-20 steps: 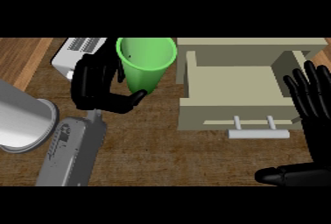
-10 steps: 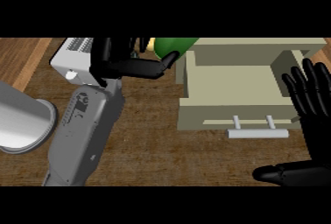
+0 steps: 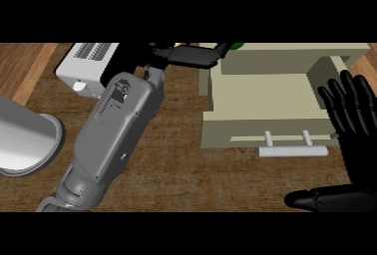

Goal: Pick up the cup, place it into the drawer and close the drawer

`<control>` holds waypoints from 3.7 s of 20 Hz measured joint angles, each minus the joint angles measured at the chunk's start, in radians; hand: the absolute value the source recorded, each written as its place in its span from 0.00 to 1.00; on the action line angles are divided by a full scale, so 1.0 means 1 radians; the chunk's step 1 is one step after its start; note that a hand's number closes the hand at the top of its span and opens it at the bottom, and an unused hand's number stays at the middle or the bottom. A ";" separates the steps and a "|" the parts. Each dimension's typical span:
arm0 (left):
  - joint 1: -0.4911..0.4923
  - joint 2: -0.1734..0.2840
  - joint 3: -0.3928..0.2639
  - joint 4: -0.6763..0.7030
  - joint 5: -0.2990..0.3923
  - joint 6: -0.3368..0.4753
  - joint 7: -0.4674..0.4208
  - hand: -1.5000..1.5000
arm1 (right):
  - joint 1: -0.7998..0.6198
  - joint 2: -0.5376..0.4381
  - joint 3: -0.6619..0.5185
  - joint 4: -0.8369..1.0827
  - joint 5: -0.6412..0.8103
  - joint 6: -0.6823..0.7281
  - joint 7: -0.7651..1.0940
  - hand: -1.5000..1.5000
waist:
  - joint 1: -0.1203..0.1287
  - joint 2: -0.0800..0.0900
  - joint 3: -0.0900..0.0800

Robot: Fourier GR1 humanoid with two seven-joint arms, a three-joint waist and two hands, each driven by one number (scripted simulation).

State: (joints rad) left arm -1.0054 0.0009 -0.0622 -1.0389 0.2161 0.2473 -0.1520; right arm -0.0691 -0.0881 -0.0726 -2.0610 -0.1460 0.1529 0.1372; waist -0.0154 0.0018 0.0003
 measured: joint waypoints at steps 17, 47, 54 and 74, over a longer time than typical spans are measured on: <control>-0.242 -0.001 -0.219 0.483 0.262 0.144 -0.179 1.00 | -0.034 -0.011 -0.015 0.041 -0.022 0.023 -0.022 0.00 | -0.041 0.010 0.001; -0.321 -0.001 -0.465 0.589 0.514 0.175 -0.289 0.00 | -0.083 -0.010 -0.016 0.039 -0.139 0.058 0.022 0.00 | -0.067 0.017 0.001; -0.284 0.005 -0.404 0.491 0.553 0.164 -0.291 0.00 | -0.049 -0.060 -0.063 0.035 -0.198 0.123 0.014 1.00 | -0.009 0.001 0.000; 0.323 0.373 -0.315 -0.187 0.588 0.145 -0.165 0.00 | 0.038 -0.170 0.048 0.028 0.162 0.218 -0.020 1.00 | 0.043 -0.008 -0.001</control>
State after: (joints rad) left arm -0.6825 0.3734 -0.3776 -1.2264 0.8042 0.3925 -0.3174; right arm -0.0312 -0.2579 -0.0241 -2.0333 0.0161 0.3711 0.1177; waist 0.0279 -0.0062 -0.0003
